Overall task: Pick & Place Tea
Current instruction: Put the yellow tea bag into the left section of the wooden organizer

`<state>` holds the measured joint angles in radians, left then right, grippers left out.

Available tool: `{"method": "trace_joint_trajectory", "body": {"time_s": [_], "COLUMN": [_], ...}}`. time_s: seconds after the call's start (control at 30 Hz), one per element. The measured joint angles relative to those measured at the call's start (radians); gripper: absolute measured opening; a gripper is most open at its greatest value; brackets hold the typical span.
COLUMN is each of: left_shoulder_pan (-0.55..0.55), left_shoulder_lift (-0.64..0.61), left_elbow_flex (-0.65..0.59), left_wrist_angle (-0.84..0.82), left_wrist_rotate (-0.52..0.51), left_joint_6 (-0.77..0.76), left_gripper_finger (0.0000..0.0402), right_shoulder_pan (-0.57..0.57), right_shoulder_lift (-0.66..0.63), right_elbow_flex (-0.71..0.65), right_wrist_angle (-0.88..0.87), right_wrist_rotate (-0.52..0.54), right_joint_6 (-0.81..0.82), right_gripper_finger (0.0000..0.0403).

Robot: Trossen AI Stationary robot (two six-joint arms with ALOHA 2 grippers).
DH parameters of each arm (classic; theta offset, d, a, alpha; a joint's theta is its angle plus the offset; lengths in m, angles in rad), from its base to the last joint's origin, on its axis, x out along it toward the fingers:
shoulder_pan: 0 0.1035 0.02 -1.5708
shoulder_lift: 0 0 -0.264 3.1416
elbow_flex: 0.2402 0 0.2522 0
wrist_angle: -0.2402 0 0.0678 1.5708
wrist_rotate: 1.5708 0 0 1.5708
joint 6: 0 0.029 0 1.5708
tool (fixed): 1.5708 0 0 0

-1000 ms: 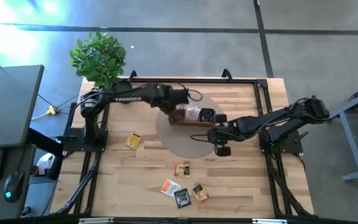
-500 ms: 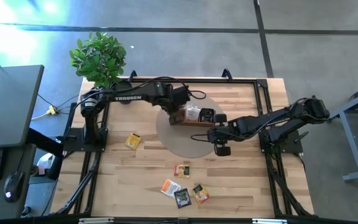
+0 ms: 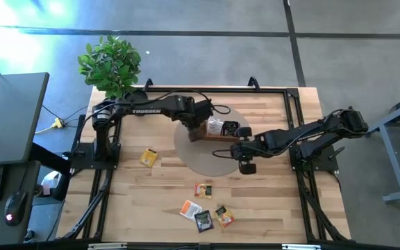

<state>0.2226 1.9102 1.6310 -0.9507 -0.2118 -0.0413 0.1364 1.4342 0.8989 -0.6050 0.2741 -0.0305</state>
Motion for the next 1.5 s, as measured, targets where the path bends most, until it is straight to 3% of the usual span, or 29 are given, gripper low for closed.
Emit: {"method": "trace_joint_trajectory", "body": {"time_s": [0.23, 0.63, 0.8, 1.03, 1.23, 1.3, 1.4, 1.5], "left_shoulder_pan": [0.000, -0.005, -0.014, -0.098, -0.193, -0.232, -0.287, -0.331], "left_shoulder_lift": [0.000, 0.000, -0.021, -0.134, -0.285, -0.337, -0.443, -0.555], "left_elbow_flex": [0.000, -0.010, 0.052, 0.090, 0.000, -0.052, -0.195, -0.373], "left_wrist_angle": [0.024, 0.021, -0.142, -0.309, -0.468, -0.451, -0.460, -0.349], "left_wrist_rotate": [-0.068, -0.072, -0.004, -0.129, -0.178, -0.189, -0.195, -0.201], "left_joint_6": [0.019, -0.001, -0.110, -0.204, -0.348, -0.420, -0.554, -0.670], "left_gripper_finger": [0.0013, 0.0131, 0.0137, 0.0137, 0.0137, 0.0137, 0.0137, 0.0137], "right_shoulder_pan": [0.000, 0.000, 0.000, -0.001, -0.001, 0.000, 0.002, 0.002], "right_shoulder_lift": [0.000, 0.000, 0.000, 0.001, 0.004, 0.008, 0.028, 0.072], "right_elbow_flex": [0.000, 0.000, 0.000, 0.000, 0.000, 0.000, 0.000, 0.000], "right_wrist_angle": [0.000, 0.008, 0.036, 0.088, 0.224, 0.265, 0.347, 0.448], "right_wrist_rotate": [0.000, 0.000, 0.000, -0.043, -0.145, -0.173, -0.179, -0.180], "right_joint_6": [0.003, 0.019, 0.027, -0.052, -0.105, -0.107, -0.110, -0.154], "right_gripper_finger": [0.0074, 0.0074, 0.0074, 0.0074, 0.0074, 0.0074, 0.0074, 0.0074]}}
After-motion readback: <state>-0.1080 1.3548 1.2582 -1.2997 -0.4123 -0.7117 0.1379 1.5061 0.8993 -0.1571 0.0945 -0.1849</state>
